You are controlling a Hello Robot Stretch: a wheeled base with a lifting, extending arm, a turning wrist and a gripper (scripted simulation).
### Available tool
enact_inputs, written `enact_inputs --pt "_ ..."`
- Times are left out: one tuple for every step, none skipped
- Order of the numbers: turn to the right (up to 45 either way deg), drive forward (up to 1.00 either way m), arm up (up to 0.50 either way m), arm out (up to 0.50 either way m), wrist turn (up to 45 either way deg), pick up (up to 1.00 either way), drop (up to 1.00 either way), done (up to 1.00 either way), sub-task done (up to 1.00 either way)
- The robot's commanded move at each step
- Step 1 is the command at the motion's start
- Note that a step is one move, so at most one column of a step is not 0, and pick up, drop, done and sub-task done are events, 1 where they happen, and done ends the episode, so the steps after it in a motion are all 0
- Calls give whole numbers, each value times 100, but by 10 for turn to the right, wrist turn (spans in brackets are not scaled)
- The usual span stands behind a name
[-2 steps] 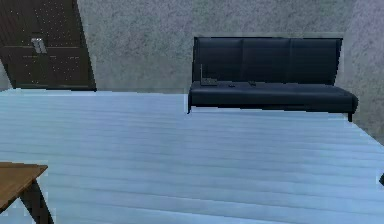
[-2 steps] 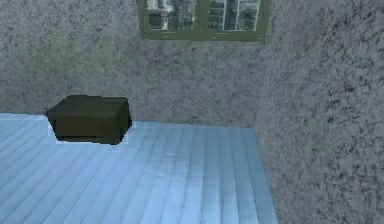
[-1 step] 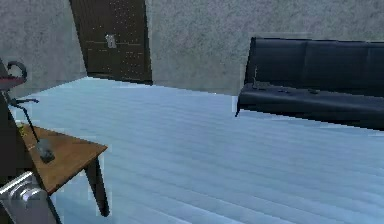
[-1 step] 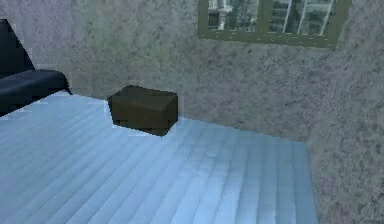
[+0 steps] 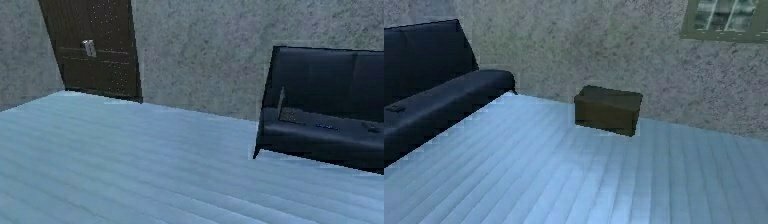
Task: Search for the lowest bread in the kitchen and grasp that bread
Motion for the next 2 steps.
enact_inputs --pt "-60 0 0 0 0 0 0 0 0" --pt "0 35 0 0 0 0 0 0 0"
